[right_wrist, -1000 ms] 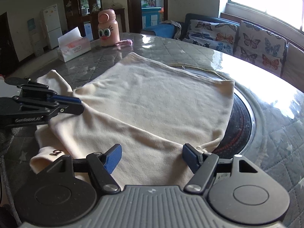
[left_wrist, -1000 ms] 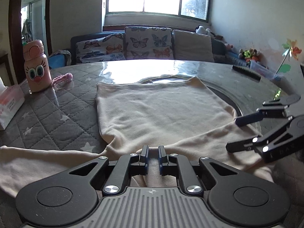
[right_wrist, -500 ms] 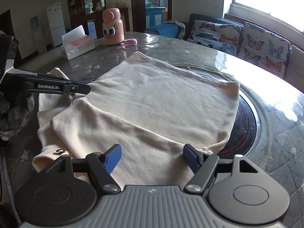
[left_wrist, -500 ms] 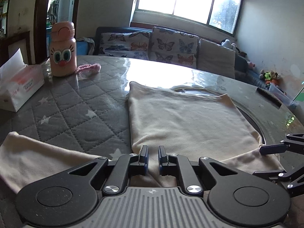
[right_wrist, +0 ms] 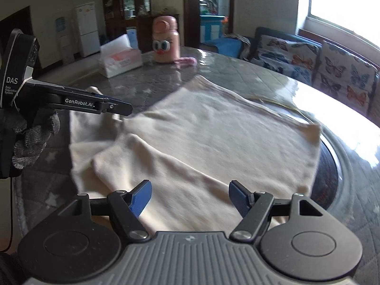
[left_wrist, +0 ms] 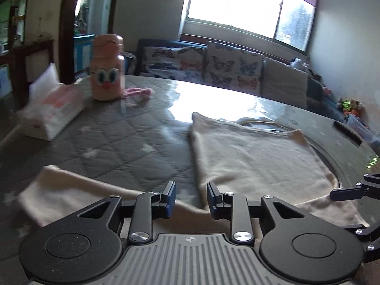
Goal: Fold clothes
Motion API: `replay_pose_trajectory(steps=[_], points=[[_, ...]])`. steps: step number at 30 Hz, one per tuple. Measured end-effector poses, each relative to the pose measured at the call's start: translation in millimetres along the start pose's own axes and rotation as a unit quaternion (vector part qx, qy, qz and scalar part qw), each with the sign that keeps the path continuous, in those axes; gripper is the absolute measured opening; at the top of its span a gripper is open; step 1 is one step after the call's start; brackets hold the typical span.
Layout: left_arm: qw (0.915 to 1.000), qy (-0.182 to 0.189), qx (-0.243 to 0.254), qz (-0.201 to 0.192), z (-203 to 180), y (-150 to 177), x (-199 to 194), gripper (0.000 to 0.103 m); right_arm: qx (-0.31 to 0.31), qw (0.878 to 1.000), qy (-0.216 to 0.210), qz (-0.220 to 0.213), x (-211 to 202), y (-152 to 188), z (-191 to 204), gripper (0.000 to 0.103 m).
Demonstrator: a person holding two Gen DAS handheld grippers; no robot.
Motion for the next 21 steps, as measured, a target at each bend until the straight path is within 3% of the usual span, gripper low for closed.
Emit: replay_pose_trajectory(steps=[10,14,21], points=[[0.9916,-0.128,-0.019,-0.008,80,9,-46,0.048,-0.059,0.998,-0.037,-0.002,29,-11,50,0.074],[0.9874,-0.154,-0.039,-0.003,98,14,-49,0.048,-0.089,0.995,-0.036,0.013,42,-6,65,0.074],[0.9809,-0.183,-0.066,-0.007,112,14,-45,0.048,-0.085,0.996,-0.032,0.004,32,-8,64,0.074]])
Point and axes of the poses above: each gripper's, at about its wrist camera, not at the fingertips, and x roughly the way its jaws point, z to its left, y to its underside, the point moved 4 cm from there along x, roughly the way its jaws point, and after that the axes turned 14 degrees about -z, right-handed, at the moved point
